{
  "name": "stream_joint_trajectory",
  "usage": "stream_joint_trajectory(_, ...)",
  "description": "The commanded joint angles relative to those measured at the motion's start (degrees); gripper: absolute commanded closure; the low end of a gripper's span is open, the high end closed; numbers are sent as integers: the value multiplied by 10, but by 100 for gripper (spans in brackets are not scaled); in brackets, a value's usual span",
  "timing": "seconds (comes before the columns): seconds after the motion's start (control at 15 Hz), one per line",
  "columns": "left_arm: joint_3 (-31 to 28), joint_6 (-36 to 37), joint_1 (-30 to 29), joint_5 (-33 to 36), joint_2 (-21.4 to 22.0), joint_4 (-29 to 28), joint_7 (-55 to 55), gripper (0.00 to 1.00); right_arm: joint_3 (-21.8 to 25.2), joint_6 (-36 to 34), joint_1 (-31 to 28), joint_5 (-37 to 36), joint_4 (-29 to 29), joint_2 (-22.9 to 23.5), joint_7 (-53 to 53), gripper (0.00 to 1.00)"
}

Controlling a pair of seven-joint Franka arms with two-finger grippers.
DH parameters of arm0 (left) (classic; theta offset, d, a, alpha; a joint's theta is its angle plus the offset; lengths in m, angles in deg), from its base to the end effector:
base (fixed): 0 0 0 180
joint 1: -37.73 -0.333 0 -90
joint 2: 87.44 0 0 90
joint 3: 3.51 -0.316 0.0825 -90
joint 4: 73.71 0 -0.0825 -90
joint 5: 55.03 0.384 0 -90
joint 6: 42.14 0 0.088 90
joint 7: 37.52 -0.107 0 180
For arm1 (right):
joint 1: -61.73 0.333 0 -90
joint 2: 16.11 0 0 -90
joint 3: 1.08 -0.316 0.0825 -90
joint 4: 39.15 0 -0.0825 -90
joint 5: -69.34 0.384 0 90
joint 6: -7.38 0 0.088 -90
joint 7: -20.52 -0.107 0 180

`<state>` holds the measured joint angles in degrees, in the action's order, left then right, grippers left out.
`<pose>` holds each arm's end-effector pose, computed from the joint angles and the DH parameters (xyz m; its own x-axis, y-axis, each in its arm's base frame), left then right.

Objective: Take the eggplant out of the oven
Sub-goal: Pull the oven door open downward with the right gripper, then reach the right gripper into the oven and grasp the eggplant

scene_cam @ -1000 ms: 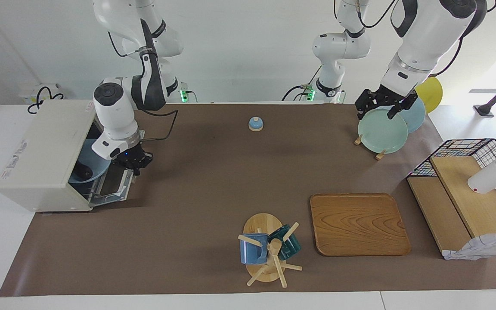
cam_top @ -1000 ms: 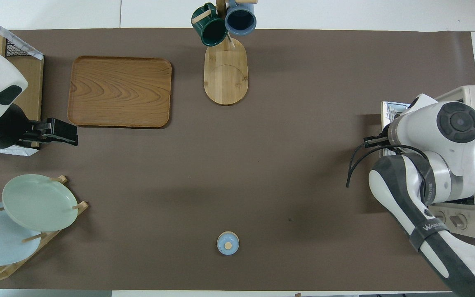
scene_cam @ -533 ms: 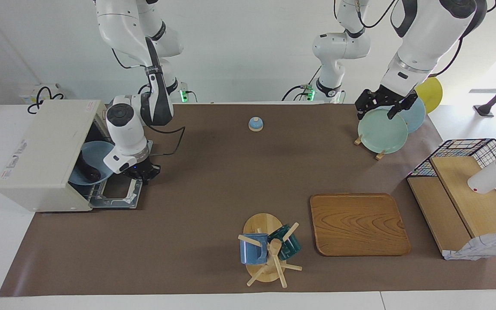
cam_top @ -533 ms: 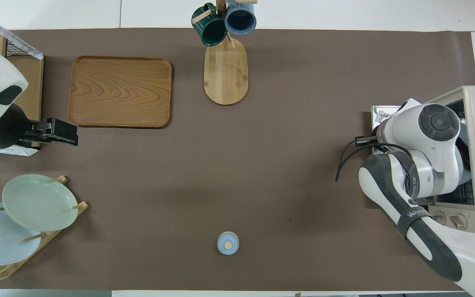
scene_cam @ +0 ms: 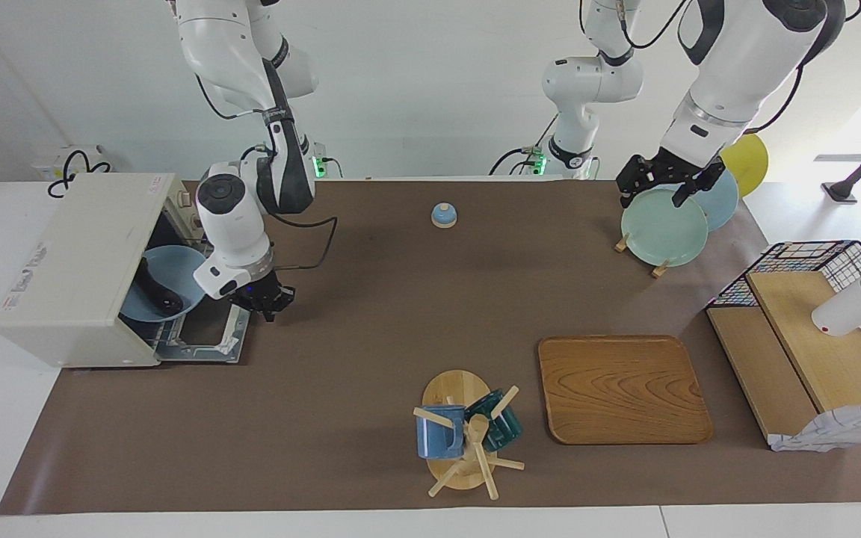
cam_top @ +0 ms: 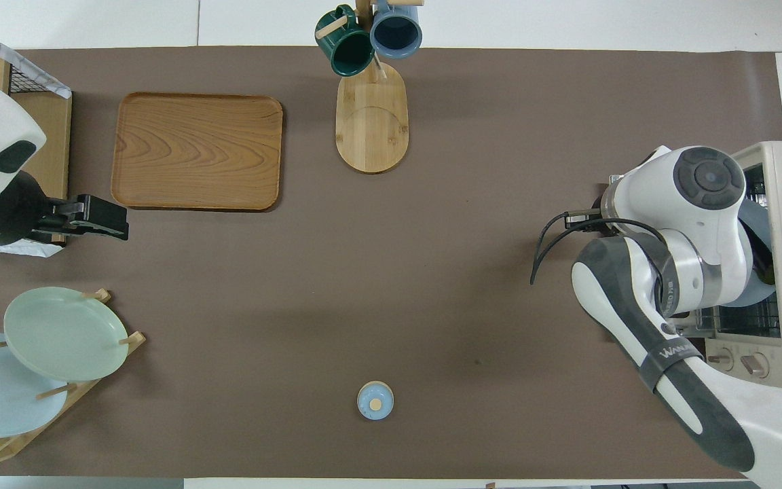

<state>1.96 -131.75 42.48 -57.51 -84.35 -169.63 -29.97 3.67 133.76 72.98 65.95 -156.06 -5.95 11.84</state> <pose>0.5253 -0.1008 0.6046 0.9971 -0.0462 -0.0609 -0.0444 -0.9986 0.0303 0.5762 0.0647 0.3562 1.0000 -0.0016 -0.0033 -0.0014 -0.9980 0.0630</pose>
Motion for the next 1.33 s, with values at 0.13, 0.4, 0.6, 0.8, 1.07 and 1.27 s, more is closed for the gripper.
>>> stream_joint_trajectory(0.13,3,7,-7,8,5,-1,-4,0,10,-118,-25,-56,37,-43,-2,67)
stream_joint_trajectory(0.4,3,8,-7,8,5,-1,-4,0,8,-117,-53,-59,13,-53,11,67)
stream_joint_trajectory(0.6,3,7,-7,8,5,-1,-4,0,8,-89,-72,-59,-22,-63,50,67)
stream_joint_trajectory(0.8,3,8,-7,8,5,-1,-4,0,9,-65,-97,-59,-39,-67,92,67)
stream_joint_trajectory(1.07,3,7,-7,8,5,-1,-4,0,8,-59,-98,-59,-48,-69,96,69)
stream_joint_trajectory(1.27,3,7,-7,8,5,-1,-4,0,9,-8,-99,-59,-81,-79,96,71)
